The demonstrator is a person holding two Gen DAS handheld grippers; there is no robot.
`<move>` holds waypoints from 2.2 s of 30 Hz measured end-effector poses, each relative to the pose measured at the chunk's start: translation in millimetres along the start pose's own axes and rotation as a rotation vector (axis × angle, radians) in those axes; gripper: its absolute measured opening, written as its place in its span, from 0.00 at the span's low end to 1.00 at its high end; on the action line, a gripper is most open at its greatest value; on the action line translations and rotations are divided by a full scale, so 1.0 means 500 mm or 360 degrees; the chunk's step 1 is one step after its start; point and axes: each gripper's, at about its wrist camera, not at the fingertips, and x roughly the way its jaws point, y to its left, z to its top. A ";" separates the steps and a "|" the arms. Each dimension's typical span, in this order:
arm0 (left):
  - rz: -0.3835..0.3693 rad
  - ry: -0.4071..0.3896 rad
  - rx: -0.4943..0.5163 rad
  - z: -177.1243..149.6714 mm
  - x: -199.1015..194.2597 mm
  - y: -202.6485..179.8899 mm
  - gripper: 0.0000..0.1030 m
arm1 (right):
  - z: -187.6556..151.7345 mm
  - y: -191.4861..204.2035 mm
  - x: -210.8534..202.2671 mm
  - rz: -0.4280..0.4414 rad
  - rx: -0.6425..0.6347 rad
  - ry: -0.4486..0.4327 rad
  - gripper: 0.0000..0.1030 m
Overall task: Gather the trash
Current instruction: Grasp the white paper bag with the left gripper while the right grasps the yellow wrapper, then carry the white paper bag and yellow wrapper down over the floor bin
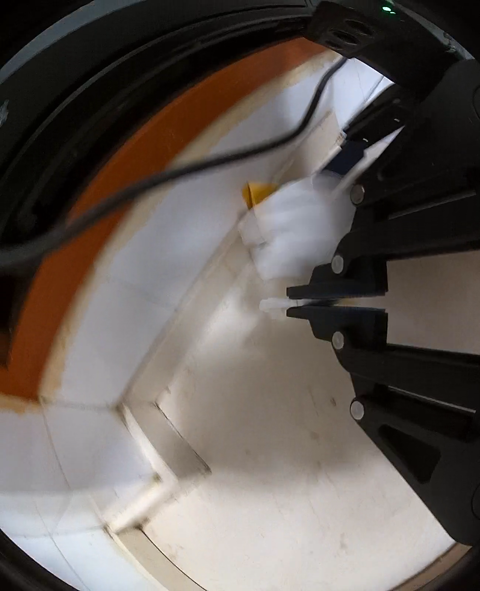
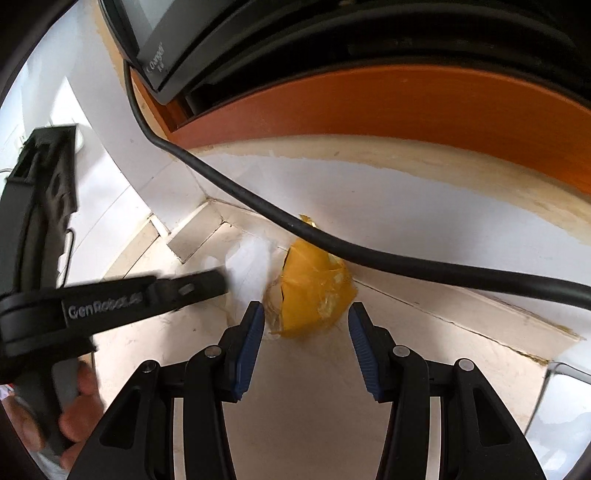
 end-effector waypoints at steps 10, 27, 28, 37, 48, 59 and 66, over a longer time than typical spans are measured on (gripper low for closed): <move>0.0015 0.0018 -0.0047 -0.026 0.005 0.078 0.01 | -0.005 0.030 0.076 -0.0065 -0.0035 0.0001 0.25; 0.0117 -0.0059 0.0082 -0.221 -0.226 -0.042 0.01 | -0.095 0.063 -0.126 0.0209 -0.0180 0.0123 0.18; 0.0130 -0.0064 0.0083 -0.236 -0.237 -0.051 0.01 | -0.109 0.061 -0.154 0.0237 -0.0199 0.0136 0.18; 0.0241 -0.0130 0.0001 -0.442 -0.400 -0.143 0.01 | -0.247 0.034 -0.442 0.0448 -0.0403 0.0206 0.18; 0.0245 -0.0097 0.0001 -0.739 -0.570 -0.218 0.01 | -0.504 0.012 -0.723 0.0554 -0.0547 0.0309 0.18; 0.0188 0.0051 0.0158 -1.062 -0.614 -0.236 0.01 | -0.849 -0.043 -0.863 0.0345 -0.0504 0.0385 0.18; 0.0193 0.0205 0.0197 -1.246 -0.556 -0.203 0.01 | -1.076 -0.100 -0.873 0.0222 -0.0436 0.0559 0.18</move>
